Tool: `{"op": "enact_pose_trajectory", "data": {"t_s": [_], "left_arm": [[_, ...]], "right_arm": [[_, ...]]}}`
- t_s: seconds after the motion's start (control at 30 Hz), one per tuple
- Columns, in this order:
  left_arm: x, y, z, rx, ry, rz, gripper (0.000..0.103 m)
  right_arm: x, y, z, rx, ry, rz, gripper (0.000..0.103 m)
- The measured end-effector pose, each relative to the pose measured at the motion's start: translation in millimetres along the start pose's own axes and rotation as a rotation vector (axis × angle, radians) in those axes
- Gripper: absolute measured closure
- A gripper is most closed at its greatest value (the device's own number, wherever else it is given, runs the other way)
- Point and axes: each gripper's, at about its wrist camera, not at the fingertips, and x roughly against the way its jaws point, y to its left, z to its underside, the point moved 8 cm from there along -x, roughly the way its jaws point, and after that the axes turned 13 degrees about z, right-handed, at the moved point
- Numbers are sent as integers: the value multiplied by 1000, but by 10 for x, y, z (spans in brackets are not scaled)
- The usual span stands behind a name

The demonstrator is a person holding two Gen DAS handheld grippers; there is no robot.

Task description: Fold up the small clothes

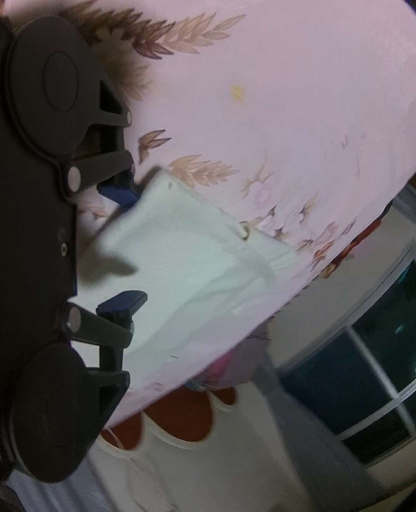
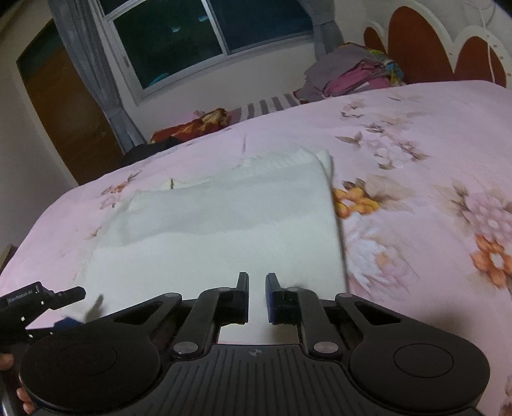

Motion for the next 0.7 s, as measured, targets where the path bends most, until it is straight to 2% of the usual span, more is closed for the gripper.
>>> {"op": "enact_pose_trajectory", "data": {"t_s": [0.3,0.53,0.63,0.7], "left_arm": [[-199,47,-193,57,-51,34,49],[-362,62,-324,67,-68,40,56],[-415,68,-357,62,-58,36,64],[-439,84,-370,54,-51,27,76]], "right_arm": [[-485,570,-340,47,33,-66,92],[-925,1000,-425,90,85,-83,92],[-1049,1099,-444,103,96,-81,92],[-1138,1122,-428,115,113,-69,92]]}}
